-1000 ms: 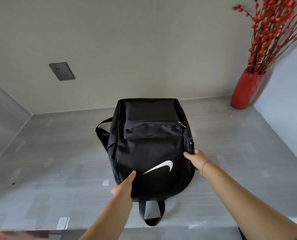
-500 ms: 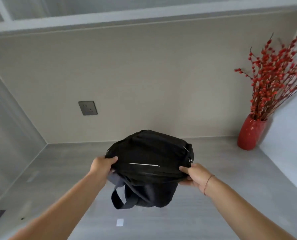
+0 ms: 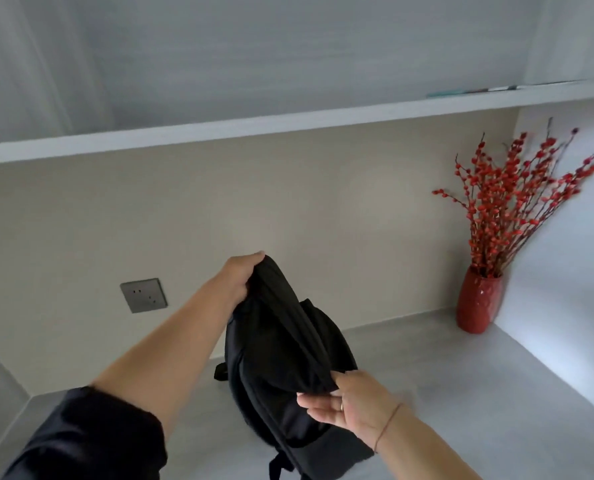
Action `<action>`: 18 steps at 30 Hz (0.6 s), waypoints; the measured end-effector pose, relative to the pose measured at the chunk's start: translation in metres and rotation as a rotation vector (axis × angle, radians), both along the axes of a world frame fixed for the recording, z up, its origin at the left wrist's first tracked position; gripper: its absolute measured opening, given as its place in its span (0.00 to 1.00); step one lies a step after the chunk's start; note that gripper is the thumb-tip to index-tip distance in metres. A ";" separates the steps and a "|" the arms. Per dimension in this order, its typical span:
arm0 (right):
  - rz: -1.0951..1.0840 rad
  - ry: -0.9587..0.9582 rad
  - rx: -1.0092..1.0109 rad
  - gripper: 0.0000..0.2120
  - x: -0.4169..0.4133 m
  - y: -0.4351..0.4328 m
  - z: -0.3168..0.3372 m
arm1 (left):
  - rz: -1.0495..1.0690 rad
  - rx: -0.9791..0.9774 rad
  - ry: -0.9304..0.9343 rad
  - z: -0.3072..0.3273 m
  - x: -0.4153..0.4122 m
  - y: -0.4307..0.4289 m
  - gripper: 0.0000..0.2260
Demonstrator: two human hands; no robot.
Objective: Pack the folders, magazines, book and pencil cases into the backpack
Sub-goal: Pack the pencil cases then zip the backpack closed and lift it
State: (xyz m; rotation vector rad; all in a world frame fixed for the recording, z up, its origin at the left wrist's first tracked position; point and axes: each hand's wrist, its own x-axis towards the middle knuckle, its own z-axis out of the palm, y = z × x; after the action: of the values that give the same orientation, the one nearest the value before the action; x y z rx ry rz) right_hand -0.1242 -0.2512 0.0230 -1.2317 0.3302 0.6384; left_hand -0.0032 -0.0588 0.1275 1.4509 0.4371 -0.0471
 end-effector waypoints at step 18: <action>0.065 0.006 -0.004 0.20 0.031 -0.052 -0.022 | 0.254 0.463 -0.349 -0.147 -0.154 -0.126 0.38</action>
State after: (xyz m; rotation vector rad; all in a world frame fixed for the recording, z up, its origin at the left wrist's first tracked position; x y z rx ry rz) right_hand -0.0934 -0.3028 0.0011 -1.2488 0.2976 0.6978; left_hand -0.1575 -0.1852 -0.0194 1.8010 0.3526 0.5344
